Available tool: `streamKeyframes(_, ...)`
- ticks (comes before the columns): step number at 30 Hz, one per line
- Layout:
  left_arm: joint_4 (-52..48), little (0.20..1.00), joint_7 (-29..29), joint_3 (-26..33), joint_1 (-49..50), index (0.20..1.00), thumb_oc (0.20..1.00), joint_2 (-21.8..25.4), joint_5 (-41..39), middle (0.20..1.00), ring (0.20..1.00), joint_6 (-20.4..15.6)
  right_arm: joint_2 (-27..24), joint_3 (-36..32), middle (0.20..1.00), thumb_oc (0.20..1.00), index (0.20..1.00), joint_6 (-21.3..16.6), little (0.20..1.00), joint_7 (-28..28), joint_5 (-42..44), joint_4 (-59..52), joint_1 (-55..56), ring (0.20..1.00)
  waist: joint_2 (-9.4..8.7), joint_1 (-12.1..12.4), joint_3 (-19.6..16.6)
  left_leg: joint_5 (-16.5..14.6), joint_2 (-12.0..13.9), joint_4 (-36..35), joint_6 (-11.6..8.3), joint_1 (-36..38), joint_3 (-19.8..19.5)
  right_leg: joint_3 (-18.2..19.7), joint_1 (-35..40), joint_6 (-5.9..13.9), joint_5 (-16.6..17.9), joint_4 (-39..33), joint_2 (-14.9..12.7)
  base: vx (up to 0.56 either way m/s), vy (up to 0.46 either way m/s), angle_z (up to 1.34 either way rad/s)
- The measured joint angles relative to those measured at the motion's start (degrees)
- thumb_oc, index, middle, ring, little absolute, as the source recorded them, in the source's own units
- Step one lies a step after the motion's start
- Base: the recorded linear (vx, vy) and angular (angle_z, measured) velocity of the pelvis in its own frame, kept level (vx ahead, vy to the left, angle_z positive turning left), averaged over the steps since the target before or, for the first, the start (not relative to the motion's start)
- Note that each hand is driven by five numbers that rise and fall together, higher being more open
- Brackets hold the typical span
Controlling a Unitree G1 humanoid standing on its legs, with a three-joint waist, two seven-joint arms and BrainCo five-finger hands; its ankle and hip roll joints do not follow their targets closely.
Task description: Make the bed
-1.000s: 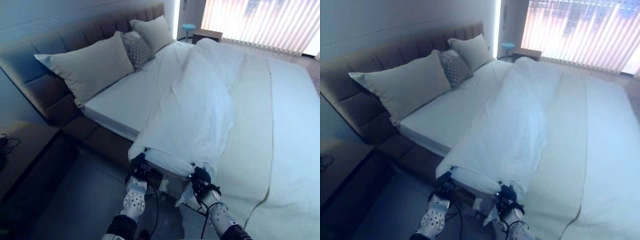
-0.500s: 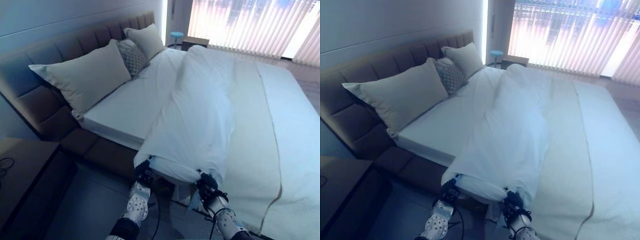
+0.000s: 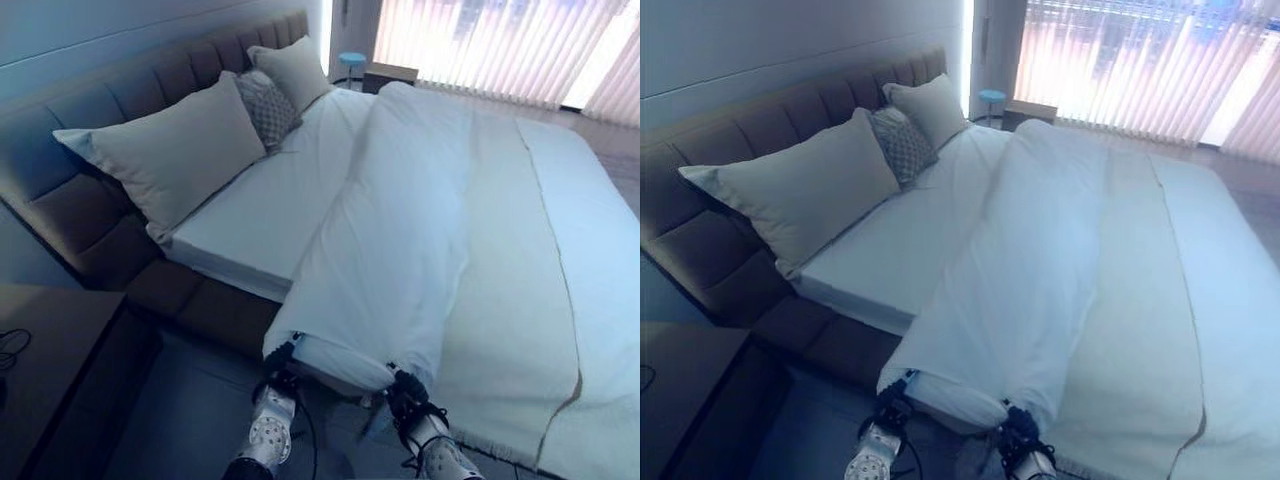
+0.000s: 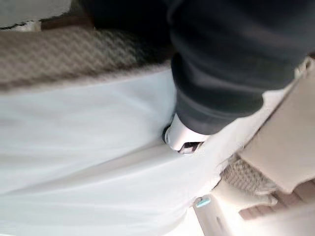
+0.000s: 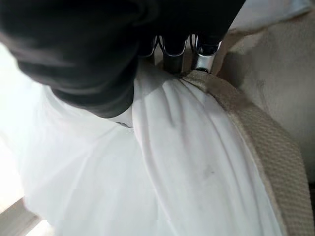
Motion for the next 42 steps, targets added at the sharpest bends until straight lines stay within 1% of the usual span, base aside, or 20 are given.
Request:
streamKeyframes(10,4.45,0.200,0.42,0.59,-0.47,0.200,0.200,-0.02,0.35,0.200,0.200,-0.22,1.01,-0.56,0.200,0.200,0.200,-0.23,0.200,-0.11,-0.17,6.56,-2.65,0.200,-1.01,0.17,0.11,0.13,-1.00,-0.89,-0.22,-1.50,1.60,0.59,1.49,0.31,-0.19,-7.20,0.03,-0.03,-0.035,-0.06)
streamKeyframes(13,6.16,0.200,0.60,0.65,-2.10,0.200,0.200,0.13,0.37,0.200,0.200,-0.43,1.07,-0.57,0.200,0.200,0.200,-0.30,0.200,-0.11,-0.17,8.86,-4.71,0.200,-1.52,0.18,0.37,0.34,-1.17,-0.34,-0.60,-3.64,1.55,0.70,0.02,0.86,-0.55,-8.22,0.02,-0.11,-0.064,0.01)
streamKeyframes(15,8.92,0.200,0.67,0.64,-5.02,0.200,0.200,0.16,0.40,0.200,0.200,-0.64,0.89,-0.89,0.200,0.200,0.200,-0.87,0.200,-0.44,-0.17,9.35,-6.27,0.200,-1.45,0.24,1.66,0.70,-0.94,0.64,-1.12,-6.45,1.02,0.65,-1.84,0.46,-0.29,-8.93,0.50,-0.11,-0.065,0.10)
streamKeyframes(16,10.07,0.200,0.73,0.62,-5.98,0.200,0.200,-0.03,0.39,0.200,0.200,-0.87,0.84,-0.99,0.200,0.200,0.200,-1.19,0.200,-0.58,-0.16,9.78,-6.75,0.200,-0.62,0.22,2.53,0.77,-0.75,1.09,-1.23,-8.01,0.90,0.50,-2.60,0.42,-0.26,-8.83,0.71,-0.09,-0.058,0.15)
streamKeyframes(17,10.61,0.200,0.77,0.63,-6.78,0.200,0.200,-0.21,0.39,0.200,0.200,-1.03,0.75,-1.04,0.200,0.200,0.200,-1.36,0.200,-0.68,-0.16,9.97,-7.21,0.200,-0.85,0.18,2.75,0.77,-0.74,1.30,-1.24,-8.28,0.88,0.45,-2.70,0.42,-0.26,-8.89,0.78,-0.07,-0.042,0.17)
streamKeyframes(20,11.78,0.200,0.82,0.40,-9.11,0.200,0.200,-0.56,0.39,0.200,0.200,-1.94,0.46,-1.00,0.200,0.200,0.200,-2.17,0.200,-1.32,-0.15,11.36,-9.73,0.200,0.75,0.22,4.62,1.17,-0.53,1.96,-1.52,-11.58,0.54,0.28,-5.37,0.43,-0.27,-8.75,1.14,-0.08,-0.055,0.17)
streamKeyframes(22,13.96,0.200,0.87,0.26,-13.01,0.200,0.200,-0.89,0.46,0.200,0.200,-2.97,-0.31,-0.72,0.200,0.200,0.200,-2.79,0.200,-2.52,-0.14,11.81,-12.78,0.200,1.69,0.14,7.45,1.77,-0.57,2.49,-1.58,-13.91,-0.26,0.27,-7.09,0.15,-0.09,-8.43,1.26,-0.04,-0.070,0.23)
streamKeyframes(23,14.29,0.200,0.87,0.26,-13.91,0.200,0.200,-0.92,0.58,0.200,0.200,-3.08,-0.61,-0.43,0.278,0.278,0.278,-2.98,0.278,-2.74,-0.14,11.88,-13.48,0.278,1.87,0.23,8.21,2.08,-0.57,2.36,-1.59,-14.38,-0.31,0.30,-7.44,0.14,-0.08,-8.44,1.27,-0.02,-0.079,0.31)
streamKeyframes(24,16.34,1.000,0.90,0.25,-16.05,1.000,1.000,-0.88,1.46,1.000,1.000,-3.62,-0.99,0.38,1.000,1.000,1.000,-3.29,1.000,-3.13,-0.14,13.37,-15.33,1.000,2.08,0.19,9.64,2.39,-0.56,2.26,-1.58,-14.91,-0.31,0.30,-7.65,0.12,-0.07,-8.45,1.38,-0.01,-0.041,0.23)
streamKeyframes(25,16.78,1.000,1.21,0.27,-16.56,1.000,1.000,-0.83,1.66,1.000,1.000,-3.81,-1.05,0.48,1.000,1.000,1.000,-3.30,1.000,-3.58,-0.18,14.03,-16.10,1.000,2.15,0.36,9.89,2.52,-0.44,2.05,-1.58,-15.26,-0.32,0.31,-7.90,0.13,-0.08,-8.47,1.46,0.00,-0.082,0.27)
streamKeyframes(27,22.69,1.000,3.06,0.16,-20.01,1.000,1.000,-0.40,4.23,1.000,1.000,-4.28,-2.49,2.02,1.000,1.000,1.000,-3.22,1.000,-4.88,-0.65,19.61,-19.11,1.000,3.60,0.37,11.12,3.32,0.20,1.84,-1.29,-16.09,-0.39,0.26,-10.67,0.50,-0.33,-3.81,1.56,0.03,-0.058,0.13)
streamKeyframes(28,24.41,1.000,4.18,0.16,-20.54,1.000,1.000,0.26,6.31,1.000,1.000,-4.24,-3.97,2.78,1.000,1.000,1.000,-3.01,1.000,-4.91,-2.06,21.82,-20.30,1.000,4.99,0.30,12.18,3.94,1.53,0.98,-0.85,-16.00,-0.76,0.41,-15.79,2.39,-3.00,3.61,1.42,0.04,-0.038,0.03)
streamKeyframes(29,24.78,1.000,4.66,0.42,-20.23,1.000,1.000,0.78,7.42,1.000,1.000,-4.14,-4.63,2.78,1.000,1.000,1.000,-2.78,1.000,-4.95,-3.07,22.09,-20.37,1.000,5.62,0.25,12.72,3.97,1.90,0.75,-0.95,-16.04,-0.85,0.66,-16.56,2.67,-4.00,1.82,2.13,0.05,-0.056,0.09)
streamKeyframes(30,26.76,1.000,5.41,0.55,-20.04,1.000,1.000,2.21,9.30,1.000,1.000,-4.13,-5.54,3.22,1.000,1.000,1.000,-2.35,1.000,-5.03,-5.13,22.88,-20.47,1.000,5.36,0.57,13.13,4.24,1.13,0.29,-1.42,-16.16,-0.51,1.12,-15.79,2.62,-1.15,-7.50,3.24,0.03,-0.035,0.52)
streamKeyframes(31,28.14,1.000,6.63,1.45,-19.02,1.000,1.000,3.76,10.98,1.000,1.000,-4.05,-6.90,3.17,1.000,1.000,1.000,-2.04,1.000,-5.04,-7.86,24.64,-20.25,1.000,5.28,0.02,13.41,4.63,-0.17,-0.19,-1.82,-16.03,-0.36,0.69,-13.92,-3.34,7.10,-12.21,2.92,0.08,-0.074,0.42)
streamKeyframes(32,28.21,1.000,7.55,2.60,-17.49,1.000,1.000,5.55,12.87,1.000,1.000,-4.24,-8.16,3.14,1.000,1.000,1.000,-1.63,1.000,-5.06,-10.20,26.75,-20.39,1.000,5.40,0.46,13.41,5.01,-0.21,-1.31,-2.04,-15.42,0.03,0.43,-13.42,-3.87,7.57,-13.35,3.28,0.07,-0.054,0.31)
streamKeyframes(35,29.78,1.000,8.50,5.43,-13.52,1.000,1.000,10.42,16.85,1.000,1.000,-4.10,-11.17,1.48,1.000,1.000,1.000,-0.75,1.000,-5.02,-15.01,28.87,-18.68,1.000,5.13,0.27,13.55,6.13,0.56,-4.03,-2.69,-13.13,-0.15,0.18,-11.81,-3.89,7.60,-14.30,3.98,0.07,-0.019,0.06)
streamKeyframes(37,31.22,1.000,8.58,6.33,-11.21,1.000,1.000,11.87,19.41,1.000,1.000,-3.74,-13.32,-1.74,1.000,1.000,1.000,-0.39,1.000,-5.10,-17.21,31.12,-16.65,1.000,5.15,0.13,13.51,6.22,0.36,-5.22,-2.55,-10.35,0.05,0.36,-9.34,-3.70,7.43,-14.75,3.83,0.07,0.013,0.03)
streamKeyframes(38,31.77,1.000,8.48,6.78,-10.07,1.000,1.000,12.23,20.81,1.000,1.000,-3.60,-14.36,-4.00,1.000,1.000,1.000,-0.25,1.000,-5.05,-18.79,31.71,-15.03,1.000,5.08,0.08,13.34,6.37,0.17,-6.31,-2.33,-8.46,0.57,0.52,-8.11,-2.87,6.85,-14.82,3.79,0.05,0.005,-0.10)
streamKeyframes(42,33.31,1.000,7.71,8.66,-6.84,1.000,1.000,13.28,23.41,1.000,1.000,-2.21,-16.87,-9.49,1.000,1.000,1.000,0.62,1.000,-4.88,-21.08,35.70,-11.12,1.000,5.08,-0.09,12.88,6.93,-0.49,-8.01,-1.56,-5.92,1.48,1.85,-6.97,-2.78,6.84,-14.49,3.09,0.12,-0.016,-0.11)
